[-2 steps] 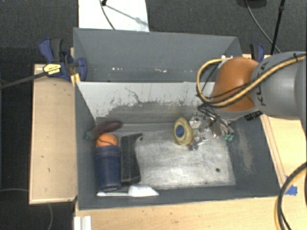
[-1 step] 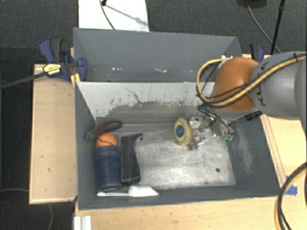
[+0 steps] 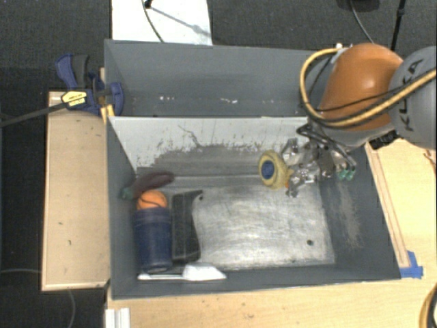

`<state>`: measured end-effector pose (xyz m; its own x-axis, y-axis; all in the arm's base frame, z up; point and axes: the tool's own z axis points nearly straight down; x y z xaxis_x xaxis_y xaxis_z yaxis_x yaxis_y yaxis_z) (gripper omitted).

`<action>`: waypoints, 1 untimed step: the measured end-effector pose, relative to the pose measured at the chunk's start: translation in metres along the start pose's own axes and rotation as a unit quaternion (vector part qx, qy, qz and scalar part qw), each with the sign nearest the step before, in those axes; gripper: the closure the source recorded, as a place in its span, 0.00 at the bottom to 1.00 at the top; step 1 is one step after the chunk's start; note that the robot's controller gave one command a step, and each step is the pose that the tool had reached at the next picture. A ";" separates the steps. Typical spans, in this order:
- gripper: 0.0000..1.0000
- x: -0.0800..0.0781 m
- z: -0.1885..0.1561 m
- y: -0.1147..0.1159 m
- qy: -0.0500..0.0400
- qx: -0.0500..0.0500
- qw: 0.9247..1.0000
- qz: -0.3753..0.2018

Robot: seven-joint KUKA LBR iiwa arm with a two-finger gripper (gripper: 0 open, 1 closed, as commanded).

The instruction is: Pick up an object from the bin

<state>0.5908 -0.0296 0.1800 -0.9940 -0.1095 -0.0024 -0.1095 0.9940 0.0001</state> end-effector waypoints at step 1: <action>1.00 0.000 0.000 0.000 0.000 0.000 1.000 0.000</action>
Offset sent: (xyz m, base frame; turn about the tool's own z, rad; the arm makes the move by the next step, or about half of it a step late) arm -0.0037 0.0311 -0.0899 -0.6953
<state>0.5908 -0.0296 0.1800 -0.9940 -0.1094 -0.0023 -0.1094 0.9940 0.0001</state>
